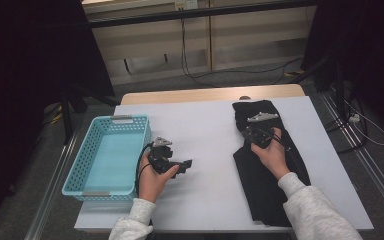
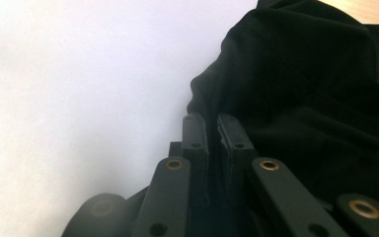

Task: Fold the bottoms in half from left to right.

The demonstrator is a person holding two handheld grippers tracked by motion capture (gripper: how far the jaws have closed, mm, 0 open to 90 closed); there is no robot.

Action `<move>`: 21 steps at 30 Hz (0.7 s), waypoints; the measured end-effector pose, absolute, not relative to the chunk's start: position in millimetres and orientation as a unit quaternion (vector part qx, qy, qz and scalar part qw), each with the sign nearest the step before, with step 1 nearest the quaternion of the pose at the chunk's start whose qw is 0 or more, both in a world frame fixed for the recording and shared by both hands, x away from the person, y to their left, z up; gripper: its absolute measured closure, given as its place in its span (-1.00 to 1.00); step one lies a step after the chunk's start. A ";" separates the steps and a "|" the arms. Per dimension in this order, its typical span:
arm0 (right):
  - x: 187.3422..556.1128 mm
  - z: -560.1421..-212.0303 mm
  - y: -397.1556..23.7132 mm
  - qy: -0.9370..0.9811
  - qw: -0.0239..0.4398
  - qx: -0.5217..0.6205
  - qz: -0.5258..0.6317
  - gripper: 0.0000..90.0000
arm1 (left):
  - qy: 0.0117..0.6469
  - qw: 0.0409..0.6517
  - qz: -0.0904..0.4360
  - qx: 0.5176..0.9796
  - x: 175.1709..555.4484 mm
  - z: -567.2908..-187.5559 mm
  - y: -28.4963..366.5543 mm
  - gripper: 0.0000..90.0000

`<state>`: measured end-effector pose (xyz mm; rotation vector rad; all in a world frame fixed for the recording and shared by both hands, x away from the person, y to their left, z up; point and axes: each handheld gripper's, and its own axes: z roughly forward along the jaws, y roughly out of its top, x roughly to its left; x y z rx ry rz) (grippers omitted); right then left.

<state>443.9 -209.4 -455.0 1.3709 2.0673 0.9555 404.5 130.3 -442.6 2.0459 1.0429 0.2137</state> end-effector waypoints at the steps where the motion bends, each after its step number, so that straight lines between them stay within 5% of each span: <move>1: 443.9 -455.1 -209.2 0.755 0.237 0.501 0.349 0.85 | 0.413 0.405 0.083 0.811 404.6 -442.5 130.6 -0.74; 21: 437.8 -457.5 -188.8 0.778 0.205 0.462 0.373 0.85 | 0.419 0.404 0.086 0.809 404.3 -440.4 134.4 -0.74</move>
